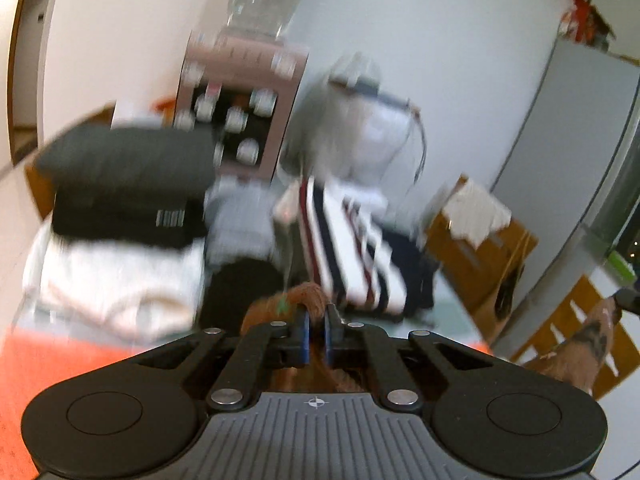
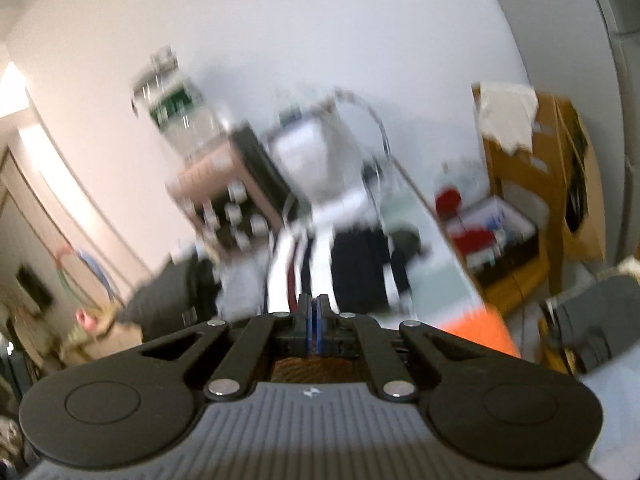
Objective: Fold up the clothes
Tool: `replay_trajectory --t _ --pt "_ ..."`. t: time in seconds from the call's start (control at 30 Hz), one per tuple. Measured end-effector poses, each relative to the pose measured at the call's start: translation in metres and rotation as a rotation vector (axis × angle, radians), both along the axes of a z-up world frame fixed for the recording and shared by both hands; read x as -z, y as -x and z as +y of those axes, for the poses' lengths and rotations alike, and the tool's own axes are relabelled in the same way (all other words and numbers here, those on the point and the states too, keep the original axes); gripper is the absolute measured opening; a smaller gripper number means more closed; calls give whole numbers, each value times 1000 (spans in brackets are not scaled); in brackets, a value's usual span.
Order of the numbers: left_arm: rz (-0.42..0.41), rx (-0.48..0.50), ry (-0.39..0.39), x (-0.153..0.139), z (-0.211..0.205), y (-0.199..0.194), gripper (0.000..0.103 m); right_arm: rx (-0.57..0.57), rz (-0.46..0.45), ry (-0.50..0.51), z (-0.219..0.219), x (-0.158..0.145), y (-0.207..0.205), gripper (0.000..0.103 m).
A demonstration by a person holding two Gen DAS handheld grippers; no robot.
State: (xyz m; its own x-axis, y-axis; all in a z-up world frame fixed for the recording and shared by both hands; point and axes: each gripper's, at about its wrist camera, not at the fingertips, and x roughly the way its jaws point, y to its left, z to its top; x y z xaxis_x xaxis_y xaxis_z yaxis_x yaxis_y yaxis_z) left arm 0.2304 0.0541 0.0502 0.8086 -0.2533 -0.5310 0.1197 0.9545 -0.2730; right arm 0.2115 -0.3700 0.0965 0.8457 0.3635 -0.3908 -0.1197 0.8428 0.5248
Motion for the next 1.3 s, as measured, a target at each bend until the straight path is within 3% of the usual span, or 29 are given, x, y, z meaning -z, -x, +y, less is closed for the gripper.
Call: replay_trajectory --t 0.23,0.37,0.47,0.67,0.97,1.07,1.3 --pt "-178 -38 37 -82 9 -6 8 24 -199 2 -20 -86 -14 3" --pt "-240 -46 63 -114 15 18 8 10 -184 8 -21 -82 12 3" --pt "-238 -38 52 -113 18 49 8 -3 -164 13 -21 -75 33 3" --pt "-117 -27 10 -64 24 113 8 -29 -124 22 -22 -62 75 3" --pt "276 -7 -21 55 28 222 7 34 257 -23 -15 71 193 3" --pt "370 2 -52 83 29 251 7 55 346 -9 -10 106 236 3" --pt "437 37 -100 117 27 278 7 -15 437 157 5 155 281 1"
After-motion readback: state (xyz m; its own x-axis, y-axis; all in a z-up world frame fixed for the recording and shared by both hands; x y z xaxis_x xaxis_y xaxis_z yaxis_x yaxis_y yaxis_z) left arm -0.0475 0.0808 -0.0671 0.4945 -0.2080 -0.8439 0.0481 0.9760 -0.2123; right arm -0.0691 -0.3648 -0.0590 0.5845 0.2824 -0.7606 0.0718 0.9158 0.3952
